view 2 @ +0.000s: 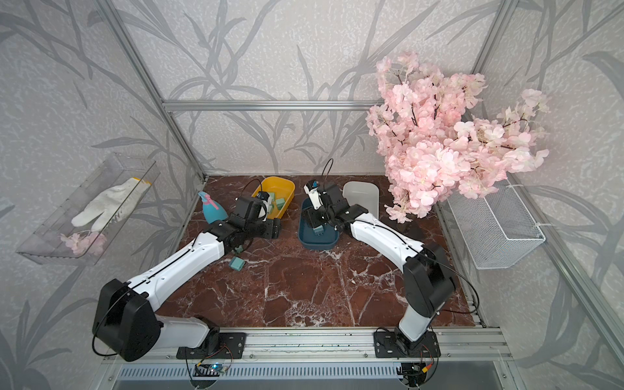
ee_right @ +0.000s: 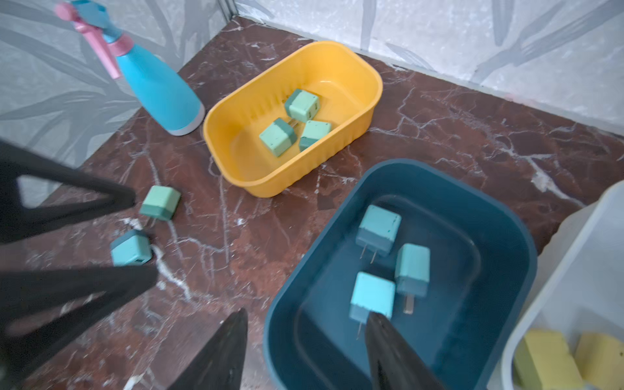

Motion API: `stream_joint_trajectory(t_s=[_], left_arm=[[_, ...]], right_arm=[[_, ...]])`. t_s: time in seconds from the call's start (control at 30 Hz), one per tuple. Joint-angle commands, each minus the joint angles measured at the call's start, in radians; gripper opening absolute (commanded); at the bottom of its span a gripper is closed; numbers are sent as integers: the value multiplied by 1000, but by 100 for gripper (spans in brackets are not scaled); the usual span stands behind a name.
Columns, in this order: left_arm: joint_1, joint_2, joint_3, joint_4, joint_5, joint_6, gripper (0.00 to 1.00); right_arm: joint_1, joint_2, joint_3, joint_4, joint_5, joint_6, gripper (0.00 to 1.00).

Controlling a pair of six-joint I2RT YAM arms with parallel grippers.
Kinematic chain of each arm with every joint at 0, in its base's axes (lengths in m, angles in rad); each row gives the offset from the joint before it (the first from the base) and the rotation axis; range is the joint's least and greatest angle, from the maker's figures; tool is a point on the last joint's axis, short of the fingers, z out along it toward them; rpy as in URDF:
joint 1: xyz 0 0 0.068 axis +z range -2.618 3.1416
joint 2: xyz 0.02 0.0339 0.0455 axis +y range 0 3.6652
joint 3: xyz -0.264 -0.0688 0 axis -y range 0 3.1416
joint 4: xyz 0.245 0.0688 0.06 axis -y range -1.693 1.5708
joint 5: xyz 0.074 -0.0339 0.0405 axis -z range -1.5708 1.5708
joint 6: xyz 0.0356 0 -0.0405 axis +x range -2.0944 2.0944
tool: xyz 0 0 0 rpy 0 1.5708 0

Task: Place the plugs by color into the storage box
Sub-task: Place the plug in the storage box, then pick up the plug from the center of the board.

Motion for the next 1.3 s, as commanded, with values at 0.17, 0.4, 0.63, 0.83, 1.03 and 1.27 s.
stream_joint_trajectory(t_s=[0.17,0.4,0.63,0.83,1.03,1.27], left_arm=[[15,-89,69,-138,-99,-107,77],[216,-112,70,-244,5,-194,76],[396,-100,6,-229,7,-182,76],[502,-47,-26,-214,14,-202,77],[512,56,-29,-189,24,-205,77],[512,158,-47,-191,50,-208,75]], right_arm=[[54,-225,-148,-5,14,105,61],[92,-309,-230,47,34,150,61],[132,-293,-250,55,22,174,60],[145,-334,-401,265,11,267,60],[143,-326,-402,299,6,268,60],[135,-319,-439,364,-2,270,61]])
